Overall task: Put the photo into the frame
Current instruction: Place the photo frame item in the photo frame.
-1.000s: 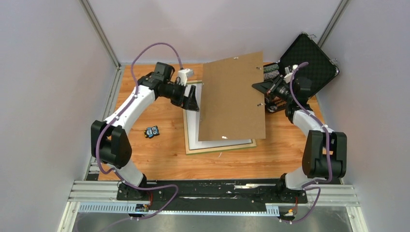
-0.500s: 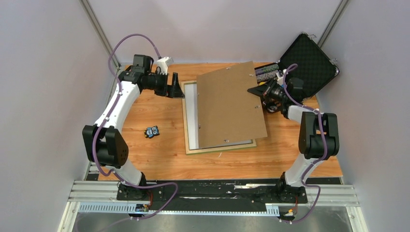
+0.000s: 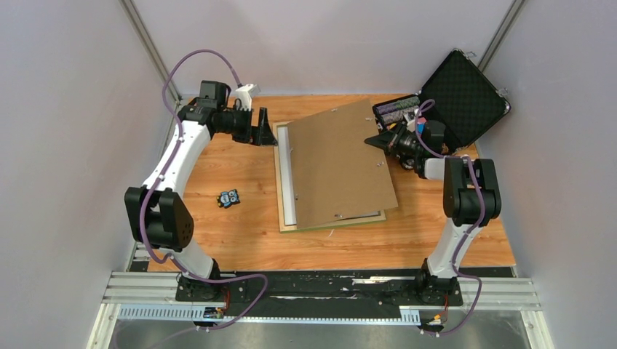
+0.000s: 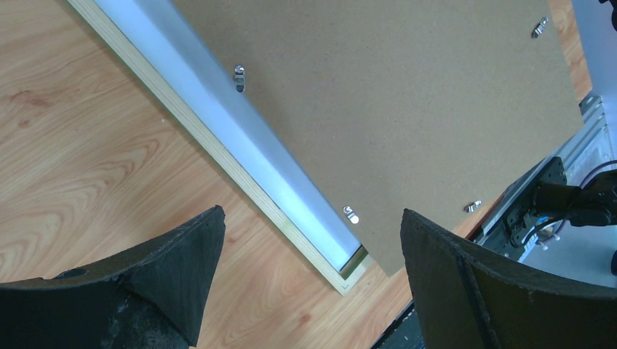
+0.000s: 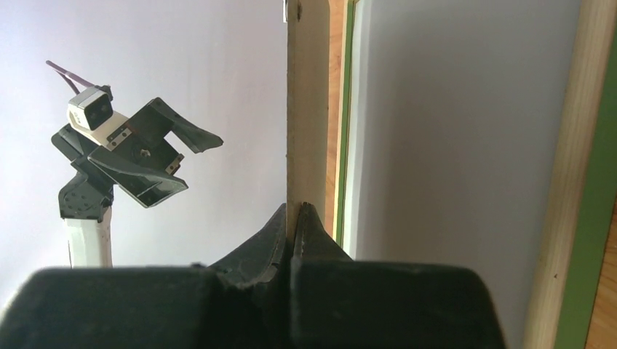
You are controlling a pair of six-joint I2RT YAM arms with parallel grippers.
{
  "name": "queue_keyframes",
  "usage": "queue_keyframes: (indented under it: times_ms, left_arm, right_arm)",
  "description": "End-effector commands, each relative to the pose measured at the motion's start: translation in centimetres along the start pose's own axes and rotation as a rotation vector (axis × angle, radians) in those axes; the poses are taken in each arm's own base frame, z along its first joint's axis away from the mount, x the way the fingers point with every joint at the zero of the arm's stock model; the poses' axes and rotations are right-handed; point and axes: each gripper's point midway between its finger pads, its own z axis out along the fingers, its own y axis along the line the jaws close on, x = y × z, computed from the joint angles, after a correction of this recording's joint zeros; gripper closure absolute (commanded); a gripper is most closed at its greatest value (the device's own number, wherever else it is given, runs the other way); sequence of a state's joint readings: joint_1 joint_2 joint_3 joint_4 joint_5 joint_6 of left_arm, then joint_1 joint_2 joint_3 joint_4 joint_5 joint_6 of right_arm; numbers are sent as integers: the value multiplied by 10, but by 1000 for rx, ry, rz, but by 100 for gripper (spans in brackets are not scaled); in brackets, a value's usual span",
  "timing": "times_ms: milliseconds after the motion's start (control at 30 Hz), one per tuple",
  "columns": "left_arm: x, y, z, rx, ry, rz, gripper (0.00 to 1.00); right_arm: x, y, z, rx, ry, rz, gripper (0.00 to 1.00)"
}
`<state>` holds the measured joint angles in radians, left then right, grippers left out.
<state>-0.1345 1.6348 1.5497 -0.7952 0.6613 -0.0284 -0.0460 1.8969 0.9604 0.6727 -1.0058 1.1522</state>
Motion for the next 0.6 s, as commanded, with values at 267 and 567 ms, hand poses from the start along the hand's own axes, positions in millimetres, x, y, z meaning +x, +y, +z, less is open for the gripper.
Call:
queue_keyframes:
  times_ms: [267, 567]
  left_arm:
    - [-10, 3, 2, 19, -25, -6, 3]
    - [-8, 7, 4, 21, -20, -16, 3]
  right_arm:
    - [-8, 19, 23, -87, 22, -80, 100]
    - [-14, 11, 29, -90, 11, -61, 100]
